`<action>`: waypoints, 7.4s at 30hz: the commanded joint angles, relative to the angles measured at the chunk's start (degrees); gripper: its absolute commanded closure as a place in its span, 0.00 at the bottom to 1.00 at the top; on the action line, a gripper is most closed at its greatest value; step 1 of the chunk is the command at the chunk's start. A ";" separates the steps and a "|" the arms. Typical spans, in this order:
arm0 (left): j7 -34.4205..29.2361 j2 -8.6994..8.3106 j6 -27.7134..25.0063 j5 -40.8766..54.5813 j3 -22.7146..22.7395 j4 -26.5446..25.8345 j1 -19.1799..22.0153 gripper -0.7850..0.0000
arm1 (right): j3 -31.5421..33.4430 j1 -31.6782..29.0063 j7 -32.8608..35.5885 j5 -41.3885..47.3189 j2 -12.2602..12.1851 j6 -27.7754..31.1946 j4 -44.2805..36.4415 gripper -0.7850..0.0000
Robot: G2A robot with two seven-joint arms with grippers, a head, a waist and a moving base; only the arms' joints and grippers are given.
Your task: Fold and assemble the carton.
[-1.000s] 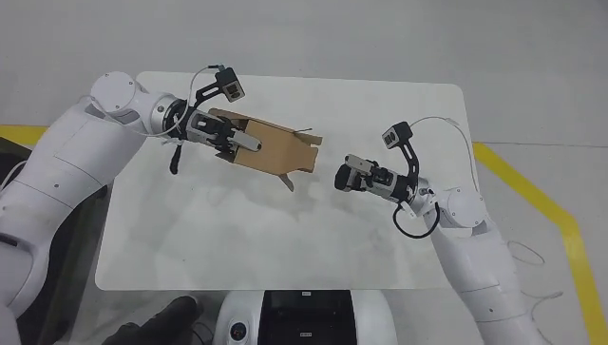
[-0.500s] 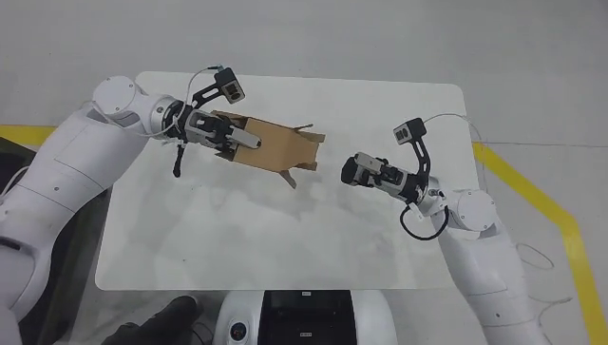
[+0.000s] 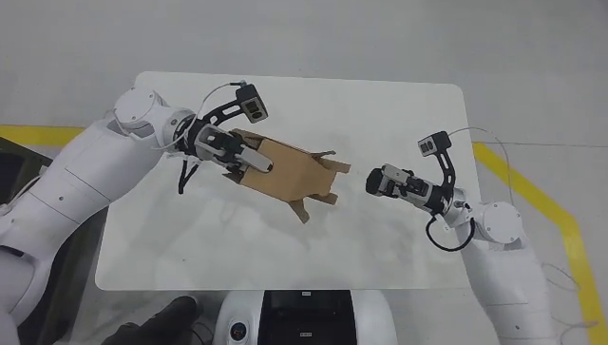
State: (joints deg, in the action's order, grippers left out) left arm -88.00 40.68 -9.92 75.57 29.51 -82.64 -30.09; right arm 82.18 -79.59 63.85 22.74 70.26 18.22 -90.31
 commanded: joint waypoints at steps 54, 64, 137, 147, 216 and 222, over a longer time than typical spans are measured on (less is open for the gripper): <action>0.00 3.13 -1.95 1.88 -8.40 5.80 3.79 1.00 | -22.34 6.87 -8.68 -2.91 2.03 4.84 0.47 0.00; 0.00 3.09 -2.16 1.36 -9.00 4.95 4.79 1.00 | -23.80 8.31 -9.92 -4.38 2.09 3.20 0.80 0.00; 0.00 4.10 3.07 5.83 -5.16 4.43 1.33 1.00 | -26.04 10.68 -15.71 -2.19 2.00 6.42 1.80 0.00; 0.00 4.43 3.37 5.52 -4.80 4.73 1.25 1.00 | -26.75 10.66 -18.35 -5.21 2.12 5.26 0.99 0.00; 0.00 2.43 6.80 7.00 -4.32 4.95 -1.28 1.00 | -19.94 9.28 -10.96 7.45 1.19 17.36 10.76 0.00; 0.00 2.55 10.46 8.10 -4.50 4.04 -2.06 1.00 | -20.30 7.59 -11.19 4.59 0.87 14.36 8.72 0.00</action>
State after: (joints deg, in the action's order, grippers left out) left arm -88.00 43.19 -0.06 83.80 25.09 -78.45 -32.11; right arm 61.85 -71.73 52.64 27.38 71.18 32.74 -81.36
